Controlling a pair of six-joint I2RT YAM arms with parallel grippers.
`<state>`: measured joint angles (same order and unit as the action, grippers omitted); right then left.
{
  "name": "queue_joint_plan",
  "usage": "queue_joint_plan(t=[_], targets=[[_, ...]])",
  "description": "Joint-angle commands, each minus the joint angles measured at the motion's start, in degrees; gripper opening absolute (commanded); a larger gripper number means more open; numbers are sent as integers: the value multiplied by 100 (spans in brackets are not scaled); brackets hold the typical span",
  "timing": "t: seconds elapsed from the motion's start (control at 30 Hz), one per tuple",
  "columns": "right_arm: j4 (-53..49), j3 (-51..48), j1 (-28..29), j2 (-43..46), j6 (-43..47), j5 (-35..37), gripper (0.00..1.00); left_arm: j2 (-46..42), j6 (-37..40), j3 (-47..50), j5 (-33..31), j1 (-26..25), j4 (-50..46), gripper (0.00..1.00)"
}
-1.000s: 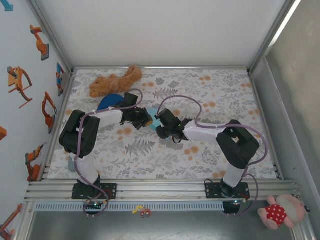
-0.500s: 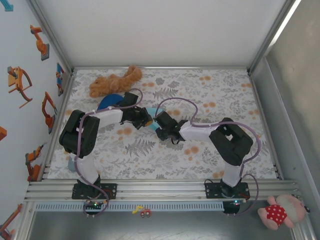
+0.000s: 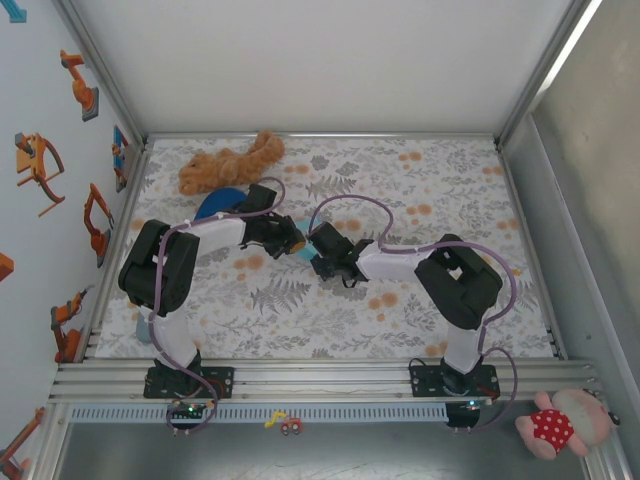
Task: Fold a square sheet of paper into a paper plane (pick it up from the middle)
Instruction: Fourth fold the wing at the center of the table.
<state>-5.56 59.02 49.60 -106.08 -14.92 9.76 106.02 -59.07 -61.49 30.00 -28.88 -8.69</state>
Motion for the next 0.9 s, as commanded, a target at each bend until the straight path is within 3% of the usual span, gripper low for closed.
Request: queue_joint_plan(t=[0.0, 0.23, 0.37, 0.87], targets=[[38, 121, 23, -37, 146, 185, 13, -230, 62, -196, 55, 61, -291, 15], [107, 29, 5, 107, 235, -316, 1, -599, 347, -231, -208, 471, -674, 31], [141, 39, -71, 127, 56, -929, 0, -906, 489, -68, -375, 661, -692, 39], [615, -48, -771, -115, -1108, -3407, 0, -1637, 26, 1620, -260, 674, 1326, 42]])
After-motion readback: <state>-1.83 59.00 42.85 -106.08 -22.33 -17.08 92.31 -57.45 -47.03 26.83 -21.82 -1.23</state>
